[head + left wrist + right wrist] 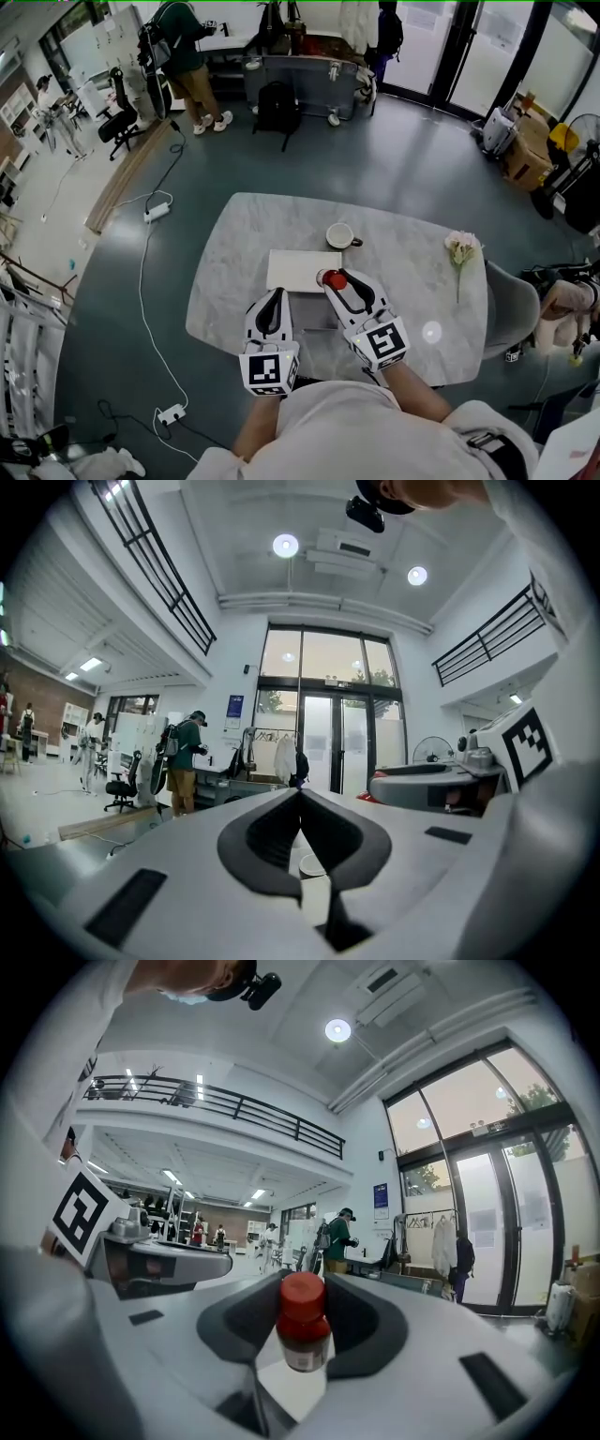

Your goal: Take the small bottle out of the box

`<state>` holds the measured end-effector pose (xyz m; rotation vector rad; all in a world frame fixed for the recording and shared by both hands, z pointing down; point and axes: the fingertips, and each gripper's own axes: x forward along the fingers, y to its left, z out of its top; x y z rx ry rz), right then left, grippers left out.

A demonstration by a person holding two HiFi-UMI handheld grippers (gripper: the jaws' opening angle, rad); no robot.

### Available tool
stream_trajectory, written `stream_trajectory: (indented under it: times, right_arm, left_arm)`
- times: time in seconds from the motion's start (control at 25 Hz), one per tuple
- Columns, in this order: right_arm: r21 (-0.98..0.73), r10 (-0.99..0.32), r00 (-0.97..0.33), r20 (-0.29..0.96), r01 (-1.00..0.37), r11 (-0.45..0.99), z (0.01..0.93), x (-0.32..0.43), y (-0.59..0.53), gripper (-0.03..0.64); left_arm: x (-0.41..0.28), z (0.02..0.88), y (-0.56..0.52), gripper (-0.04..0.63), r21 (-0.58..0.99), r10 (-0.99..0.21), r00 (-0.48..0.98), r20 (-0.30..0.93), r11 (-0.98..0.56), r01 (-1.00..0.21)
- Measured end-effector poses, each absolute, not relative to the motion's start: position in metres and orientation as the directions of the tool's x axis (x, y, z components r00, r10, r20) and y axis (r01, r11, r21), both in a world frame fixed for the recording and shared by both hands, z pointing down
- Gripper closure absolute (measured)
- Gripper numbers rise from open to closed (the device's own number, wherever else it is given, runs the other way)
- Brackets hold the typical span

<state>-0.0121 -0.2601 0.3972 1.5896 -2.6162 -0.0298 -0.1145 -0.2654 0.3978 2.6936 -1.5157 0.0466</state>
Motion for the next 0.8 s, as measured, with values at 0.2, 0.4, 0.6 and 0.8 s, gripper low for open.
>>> stream_trajectory:
  times: [0.2, 0.4, 0.6, 0.8]
  right_arm:
    - [0.056, -0.885, -0.461, 0.065, -0.884, 0.464, 0.398, -0.008, -0.254, 0.462]
    - [0.061, -0.892, -0.447, 0.062, -0.891, 0.451, 0.396, 0.001, -0.252, 0.462]
    - [0.062, -0.901, -0.429, 0.058, -0.900, 0.432, 0.397, 0.012, -0.250, 0.462]
    - [0.057, -0.900, -0.432, 0.056, -0.899, 0.435, 0.391, 0.015, -0.247, 0.462]
  left_arm:
    - [-0.113, 0.403, -0.262, 0.572, 0.034, -0.856, 0.513, 0.060, -0.512, -0.858]
    - [-0.113, 0.406, -0.260, 0.572, 0.025, -0.861, 0.504, 0.068, -0.504, -0.863]
    - [-0.110, 0.404, -0.261, 0.572, 0.014, -0.866, 0.497, 0.059, -0.497, -0.867]
    - [-0.107, 0.401, -0.257, 0.572, 0.024, -0.864, 0.498, 0.068, -0.498, -0.867]
